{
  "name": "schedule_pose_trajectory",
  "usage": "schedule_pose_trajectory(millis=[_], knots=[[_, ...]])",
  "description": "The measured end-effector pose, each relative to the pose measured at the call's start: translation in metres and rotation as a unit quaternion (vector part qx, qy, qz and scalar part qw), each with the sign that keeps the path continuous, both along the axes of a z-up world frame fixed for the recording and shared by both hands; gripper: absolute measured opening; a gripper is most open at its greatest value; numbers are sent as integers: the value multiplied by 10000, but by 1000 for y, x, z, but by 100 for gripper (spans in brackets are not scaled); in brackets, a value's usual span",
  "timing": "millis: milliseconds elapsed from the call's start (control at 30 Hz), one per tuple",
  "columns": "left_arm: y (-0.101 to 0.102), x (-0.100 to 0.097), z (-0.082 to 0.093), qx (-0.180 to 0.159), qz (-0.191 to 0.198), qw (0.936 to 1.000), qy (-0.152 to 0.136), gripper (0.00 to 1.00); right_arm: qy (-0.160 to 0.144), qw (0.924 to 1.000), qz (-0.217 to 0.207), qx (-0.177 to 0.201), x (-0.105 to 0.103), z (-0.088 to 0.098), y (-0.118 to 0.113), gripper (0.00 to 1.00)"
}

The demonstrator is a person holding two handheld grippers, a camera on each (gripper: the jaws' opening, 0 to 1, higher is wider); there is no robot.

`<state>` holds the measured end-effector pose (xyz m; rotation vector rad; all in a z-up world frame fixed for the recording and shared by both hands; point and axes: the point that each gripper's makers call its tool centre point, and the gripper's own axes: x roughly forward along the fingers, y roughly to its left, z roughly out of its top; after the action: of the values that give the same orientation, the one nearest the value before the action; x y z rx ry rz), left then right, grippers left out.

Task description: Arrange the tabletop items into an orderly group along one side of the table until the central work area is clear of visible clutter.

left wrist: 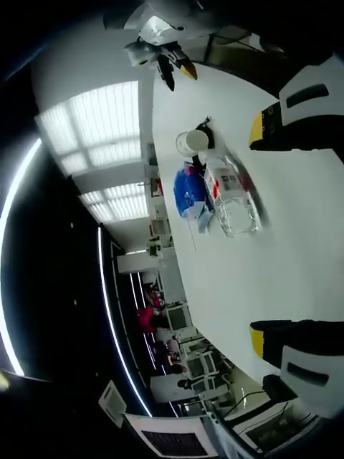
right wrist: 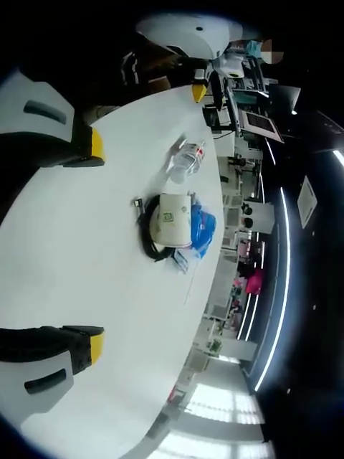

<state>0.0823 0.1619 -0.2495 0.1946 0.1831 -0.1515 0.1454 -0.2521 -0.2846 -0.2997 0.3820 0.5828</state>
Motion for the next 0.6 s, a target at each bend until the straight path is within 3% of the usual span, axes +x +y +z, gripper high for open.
schedule_pose_trajectory(millis=[600], knots=[[-5, 1, 8, 208, -91, 9997, -120, 98, -20, 10000, -39, 9, -1, 2, -3, 89]])
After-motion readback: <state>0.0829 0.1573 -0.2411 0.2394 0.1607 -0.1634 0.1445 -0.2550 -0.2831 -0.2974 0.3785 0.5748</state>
